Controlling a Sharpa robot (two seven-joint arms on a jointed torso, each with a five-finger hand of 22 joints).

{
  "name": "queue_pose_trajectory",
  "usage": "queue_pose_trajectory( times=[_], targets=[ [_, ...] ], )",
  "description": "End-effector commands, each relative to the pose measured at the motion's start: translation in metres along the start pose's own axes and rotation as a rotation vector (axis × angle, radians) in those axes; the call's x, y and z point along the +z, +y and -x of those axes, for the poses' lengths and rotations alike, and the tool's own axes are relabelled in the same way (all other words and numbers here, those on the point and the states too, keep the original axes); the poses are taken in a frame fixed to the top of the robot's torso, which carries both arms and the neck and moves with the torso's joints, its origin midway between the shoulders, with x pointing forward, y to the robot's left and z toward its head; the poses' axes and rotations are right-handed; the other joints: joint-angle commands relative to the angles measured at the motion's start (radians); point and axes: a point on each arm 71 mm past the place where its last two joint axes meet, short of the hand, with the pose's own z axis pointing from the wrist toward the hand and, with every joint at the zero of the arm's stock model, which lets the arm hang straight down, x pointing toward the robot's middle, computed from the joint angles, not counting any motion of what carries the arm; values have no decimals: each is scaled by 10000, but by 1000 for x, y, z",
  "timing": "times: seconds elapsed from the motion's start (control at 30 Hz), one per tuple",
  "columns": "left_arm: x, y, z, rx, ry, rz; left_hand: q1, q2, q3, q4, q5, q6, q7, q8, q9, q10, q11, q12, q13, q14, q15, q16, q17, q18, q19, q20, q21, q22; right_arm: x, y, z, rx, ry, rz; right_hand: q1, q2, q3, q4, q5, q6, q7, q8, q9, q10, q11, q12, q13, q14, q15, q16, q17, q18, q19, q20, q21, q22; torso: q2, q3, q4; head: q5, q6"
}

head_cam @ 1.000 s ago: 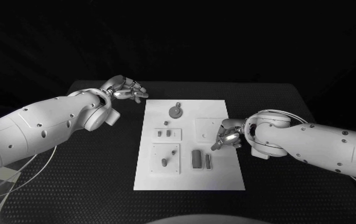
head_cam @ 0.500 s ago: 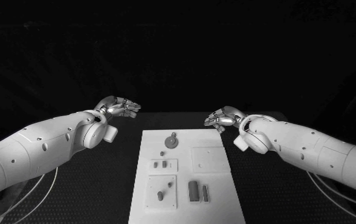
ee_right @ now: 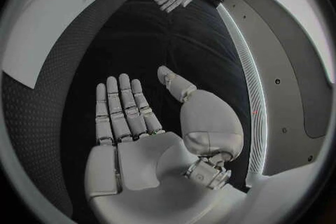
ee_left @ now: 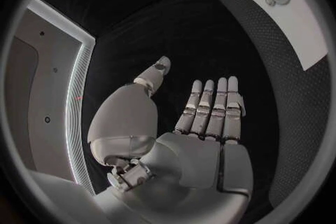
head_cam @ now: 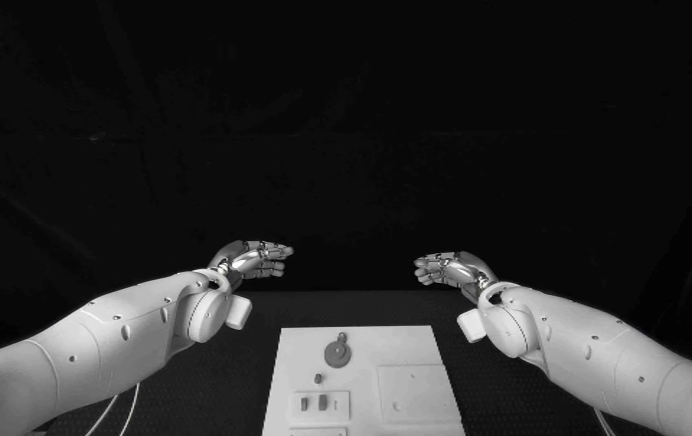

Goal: Assemble the parts on the task board

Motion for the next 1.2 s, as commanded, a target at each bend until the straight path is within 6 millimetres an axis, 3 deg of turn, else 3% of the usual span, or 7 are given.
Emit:
queue_pose_trajectory(
  times=[0.03,0.23,0.27,0.37,0.4,0.97,1.2],
  targets=[
    [1,0,-4,-450,254,-351,-173,0,-153,16,-41,-154,-52,-37,43,-175,-51,-25,-98,-207,6,-125,-35,-152,-184,46,-30,-90,1,4,-6,561,154,576,-23,9,-347,17,-37,-159,-66,53,-174,348,-31,-692,-991,135,-44,-658,-438,-73,-168,98,-242,-64,-74,89,-21,27,272],
    [1,4,-13,-536,530,-337,-226,48,-237,19,-42,-244,-71,-16,91,-255,-91,-12,-170,-318,6,-156,-40,-152,-298,89,-15,-162,2,6,-10,623,264,679,-56,7,-763,25,-33,-304,-115,132,-413,441,-22,-1281,-1791,104,-80,-1111,-682,-72,-376,178,-428,-9,-87,190,-54,59,212],
    [0,6,-7,-252,192,-49,-9950,1611,-4488,1671,-549,-6512,-1170,-2865,-4097,-7871,-1219,-664,-1122,-6497,-1714,-2491,-4902,-152,-6907,-877,-664,-7201,2,4,-8,359,90,335,-8589,191,-6241,2764,-658,-7432,-1956,-1480,-6245,-8275,-1715,-2703,-4112,-6077,-1949,-5532,-3833,-988,-3999,-1916,-3566,-3256,-70,121,-39,42,253],
    [-1,7,-9,-286,167,-72,-9950,1611,-4488,1671,-549,-6512,-1170,-2865,-4097,-7871,-1219,-664,-1122,-6497,-1714,-2491,-4902,-152,-6907,-877,-664,-7201,1,4,-9,387,61,361,-8589,191,-6241,2764,-658,-7432,-1956,-1480,-6245,-8275,-1715,-2703,-4112,-6077,-1949,-5532,-3833,-988,-3999,-1916,-3566,-3750,-85,118,-46,42,208],
    [-1,8,-10,-313,149,-89,-9950,1611,-4488,1671,-549,-6512,-1170,-2865,-4097,-7871,-1219,-664,-1122,-6497,-1714,-2491,-4902,-152,-6907,-877,-664,-7201,1,4,-9,409,40,380,-8589,191,-6241,2764,-658,-7432,-1956,-1480,-6245,-8275,-1715,-2703,-4112,-6077,-1949,-5532,-3833,-988,-3999,-1916,-3566,-10797,-96,117,-51,41,173],
    [-64,26,-76,-1661,-1182,-850,-9950,1611,-4488,1671,-549,-6512,-1170,-2865,-4097,-7871,-1219,-664,-1122,-6497,-1714,-2491,-4902,-152,-6907,-877,-664,-7201,-50,13,-57,1690,-1347,945,-8589,191,-6241,2764,-658,-7432,-1956,-1480,-6245,-8275,-1715,-2703,-4112,-6077,-1949,-5532,-3833,-988,-3999,-1916,-3566,-10797,-658,27,-307,15,-1577],
    [-94,26,-96,-1983,-1709,-982,-9950,1611,-4488,1671,-549,-6512,-1170,-2865,-4097,-7871,-1219,-664,-1122,-6497,-1714,-2491,-4902,-152,-6907,-877,-664,-7201,-83,17,-78,2146,-1972,792,-8589,191,-6241,2764,-658,-7432,-1956,-1480,-6245,-8275,-1715,-2703,-4112,-6077,-1949,-5532,-3833,-988,-3999,-1916,-3566,-10797,-728,15,-338,12,-1795]
  ],
)
